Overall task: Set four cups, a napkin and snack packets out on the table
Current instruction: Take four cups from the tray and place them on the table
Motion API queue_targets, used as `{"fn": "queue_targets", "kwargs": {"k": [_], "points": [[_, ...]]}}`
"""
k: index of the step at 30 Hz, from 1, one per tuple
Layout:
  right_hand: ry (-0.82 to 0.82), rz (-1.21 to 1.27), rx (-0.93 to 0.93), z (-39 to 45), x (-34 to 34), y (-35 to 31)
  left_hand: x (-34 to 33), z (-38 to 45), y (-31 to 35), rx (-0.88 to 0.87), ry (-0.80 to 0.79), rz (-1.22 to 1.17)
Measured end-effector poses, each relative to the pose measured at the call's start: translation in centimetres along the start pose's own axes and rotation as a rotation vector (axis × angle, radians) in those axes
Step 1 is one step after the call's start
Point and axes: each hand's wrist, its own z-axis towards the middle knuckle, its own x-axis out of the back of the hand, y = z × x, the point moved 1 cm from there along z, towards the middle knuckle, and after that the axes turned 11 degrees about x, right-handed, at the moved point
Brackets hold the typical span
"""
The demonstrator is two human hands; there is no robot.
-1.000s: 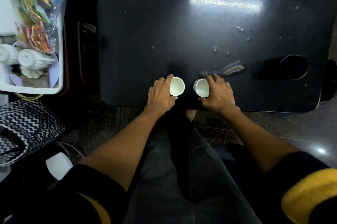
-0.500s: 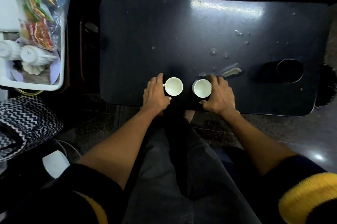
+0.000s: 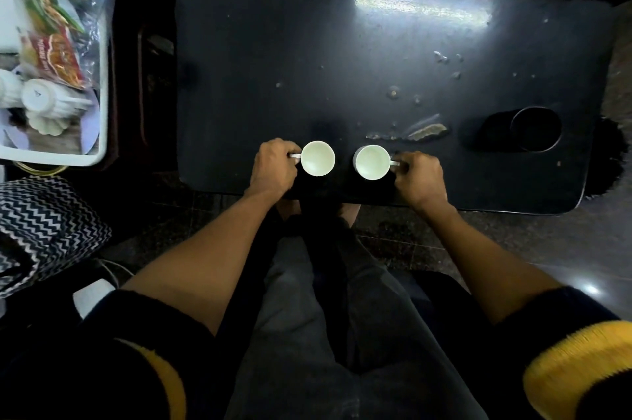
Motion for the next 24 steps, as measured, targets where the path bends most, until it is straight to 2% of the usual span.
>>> {"fn": "queue_targets", "kwargs": {"k": [13, 17, 24], "points": [[-0.051, -0.018, -0.065, -0.1, 0.5, -0.5, 0.5, 0.4, 0.5, 0.02, -0.018, 0.011], [-0.019, -0.055, -0.091, -0.2, 1.4, -1.7, 0.8, 0.3, 0.5, 0.041, -0.026, 0.003], [-0.012, -0.092, 0.096, 1.7, 2.1, -8.3, 3.8, -0.1, -0.3, 0.062, 0.008, -0.097]]}}
